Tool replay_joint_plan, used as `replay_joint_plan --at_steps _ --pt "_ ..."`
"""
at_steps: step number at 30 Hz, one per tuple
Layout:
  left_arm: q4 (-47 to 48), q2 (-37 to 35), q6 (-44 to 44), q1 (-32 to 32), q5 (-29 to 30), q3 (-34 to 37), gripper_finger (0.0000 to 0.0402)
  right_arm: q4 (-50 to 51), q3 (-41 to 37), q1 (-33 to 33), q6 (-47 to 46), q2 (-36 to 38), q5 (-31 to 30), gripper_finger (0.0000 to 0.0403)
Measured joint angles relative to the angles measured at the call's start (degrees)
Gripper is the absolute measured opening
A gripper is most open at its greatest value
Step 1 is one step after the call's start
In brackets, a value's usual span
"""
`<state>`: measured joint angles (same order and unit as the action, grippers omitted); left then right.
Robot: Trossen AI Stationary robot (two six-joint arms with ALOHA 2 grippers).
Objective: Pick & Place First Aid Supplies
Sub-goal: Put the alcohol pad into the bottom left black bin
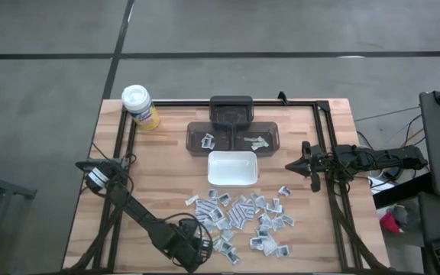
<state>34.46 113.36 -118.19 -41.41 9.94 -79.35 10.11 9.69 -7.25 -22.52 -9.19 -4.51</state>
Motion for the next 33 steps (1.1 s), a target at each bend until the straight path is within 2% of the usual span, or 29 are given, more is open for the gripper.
replay_joint_plan --at_steps 12,20,33 --pt "-0.6 0.1 0.0 0.0 0.0 0.0 0.0061 0.0 0.0 0.0 -1.1 0.0 0.0 0.0008" --pt "-0.6 0.1 -0.1 0.1 0.0 0.0 0.0026 0.0 0.0 0.0 -1.1 0.0 0.0 0.0008" --pt "-0.6 0.1 -0.4 0.2 0.0 0.7 0.0007 0.0 0.0 0.0 -3.1 0.0 0.0 0.0008"
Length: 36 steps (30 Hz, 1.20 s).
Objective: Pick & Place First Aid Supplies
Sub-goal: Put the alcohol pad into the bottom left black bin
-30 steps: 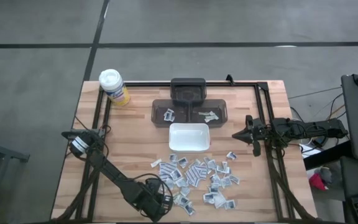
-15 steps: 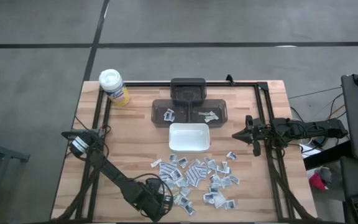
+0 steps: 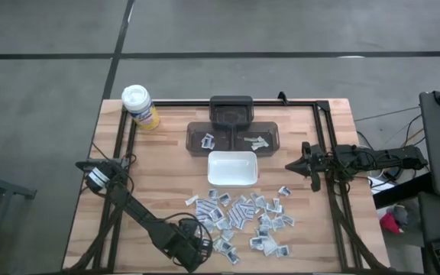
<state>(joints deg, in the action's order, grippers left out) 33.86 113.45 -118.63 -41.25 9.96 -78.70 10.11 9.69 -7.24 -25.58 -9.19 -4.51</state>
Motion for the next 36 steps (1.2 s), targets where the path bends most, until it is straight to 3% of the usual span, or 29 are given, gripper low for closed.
replay_joint_plan --at_steps 16,23,26,30,36 --pt "0.7 0.0 7.0 -0.1 0.6 -1.9 0.0001 0.0 0.0 0.0 -1.1 0.0 0.0 0.0008" --pt "1.4 -0.1 19.3 -0.1 2.3 -3.4 0.0000 0.0 0.0 0.0 -1.0 0.0 0.0 0.0008" --pt "0.1 -0.1 27.1 -0.2 8.1 -5.0 0.0000 0.0 0.0 0.0 -1.0 0.0 0.0 0.0008" --pt "-3.1 -0.2 36.7 -0.2 21.8 -7.4 0.0000 0.0 0.0 0.0 -0.9 0.0 0.0 0.0008" --pt "-3.4 -0.2 39.3 0.0 44.7 -10.6 0.0000 0.0 0.0 0.0 -0.8 0.0 0.0 0.0008"
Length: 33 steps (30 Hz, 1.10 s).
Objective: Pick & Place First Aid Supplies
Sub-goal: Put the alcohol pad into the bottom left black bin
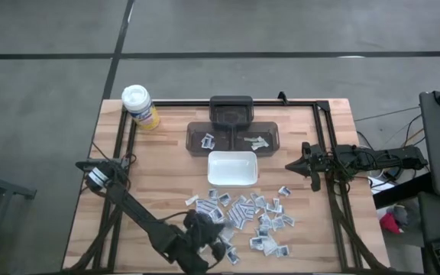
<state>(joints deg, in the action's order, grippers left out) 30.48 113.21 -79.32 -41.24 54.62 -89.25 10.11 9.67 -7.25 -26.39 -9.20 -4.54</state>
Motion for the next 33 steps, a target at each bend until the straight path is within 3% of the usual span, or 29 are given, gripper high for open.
replay_joint_plan --at_steps 5,9,18,26,33 --pt "0.7 0.0 -0.1 1.1 14.3 -1.2 0.0000 0.0 0.0 0.0 0.0 0.0 0.0 0.0008" --pt "4.6 0.0 1.4 4.1 17.7 -2.3 0.0000 0.0 0.0 0.0 0.0 0.0 0.0 0.0008" --pt "21.8 0.0 23.4 14.7 4.8 -8.9 0.0000 0.1 0.0 0.0 0.8 0.0 0.0 0.0008" --pt "41.0 0.0 39.8 24.9 2.5 -15.8 0.0000 0.2 0.0 0.0 1.1 0.0 -0.1 0.0008" --pt "42.7 0.0 57.4 35.3 -5.0 -16.2 0.0000 0.2 0.0 0.0 1.1 0.0 -0.1 0.0008"
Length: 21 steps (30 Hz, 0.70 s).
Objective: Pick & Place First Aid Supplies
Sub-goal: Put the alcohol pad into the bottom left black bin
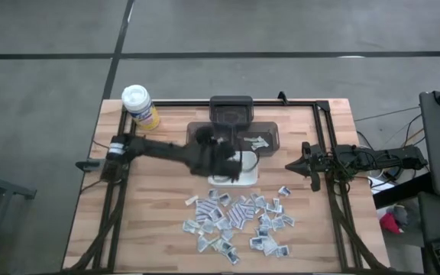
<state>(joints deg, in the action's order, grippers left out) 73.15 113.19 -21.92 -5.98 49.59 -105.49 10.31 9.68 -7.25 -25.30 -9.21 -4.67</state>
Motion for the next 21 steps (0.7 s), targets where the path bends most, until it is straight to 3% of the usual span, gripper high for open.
replay_joint_plan --at_steps 4,15,21 --pt "-0.1 -0.1 7.2 5.7 -5.6 0.0 0.0000 0.1 0.0 0.0 0.0 0.0 0.0 0.0008" --pt "-2.7 -1.1 28.7 19.3 -32.0 0.1 0.0000 0.2 0.0 0.0 0.0 0.0 -3.5 0.0008" --pt "-3.2 -1.1 35.6 24.8 -40.4 0.8 0.0000 0.2 0.0 0.0 0.0 0.0 -4.7 0.0008"
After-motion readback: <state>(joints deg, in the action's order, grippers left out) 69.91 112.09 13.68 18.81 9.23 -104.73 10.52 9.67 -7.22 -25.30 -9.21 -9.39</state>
